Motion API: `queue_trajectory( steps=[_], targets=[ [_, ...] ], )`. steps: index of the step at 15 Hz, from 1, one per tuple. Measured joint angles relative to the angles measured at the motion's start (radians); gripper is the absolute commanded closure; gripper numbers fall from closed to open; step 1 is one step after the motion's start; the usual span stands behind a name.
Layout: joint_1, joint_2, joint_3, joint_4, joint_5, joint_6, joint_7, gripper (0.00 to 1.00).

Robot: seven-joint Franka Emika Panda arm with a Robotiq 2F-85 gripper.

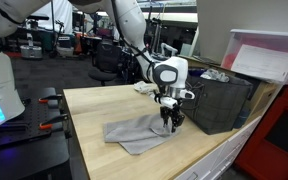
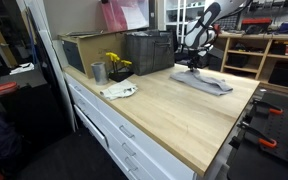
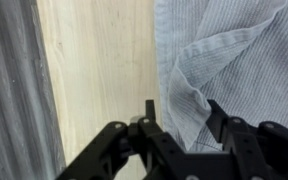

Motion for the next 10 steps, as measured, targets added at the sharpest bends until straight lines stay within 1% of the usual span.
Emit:
queue_trajectory(
  steps=[3, 10],
  targets=[
    [-0.001, 0.009, -0.006, 0.043, 0.0, -0.024, -0.005, 0.99],
    [0.008, 0.011, -0.006, 0.129, 0.001, -0.099, 0.007, 1.0]
  ],
)
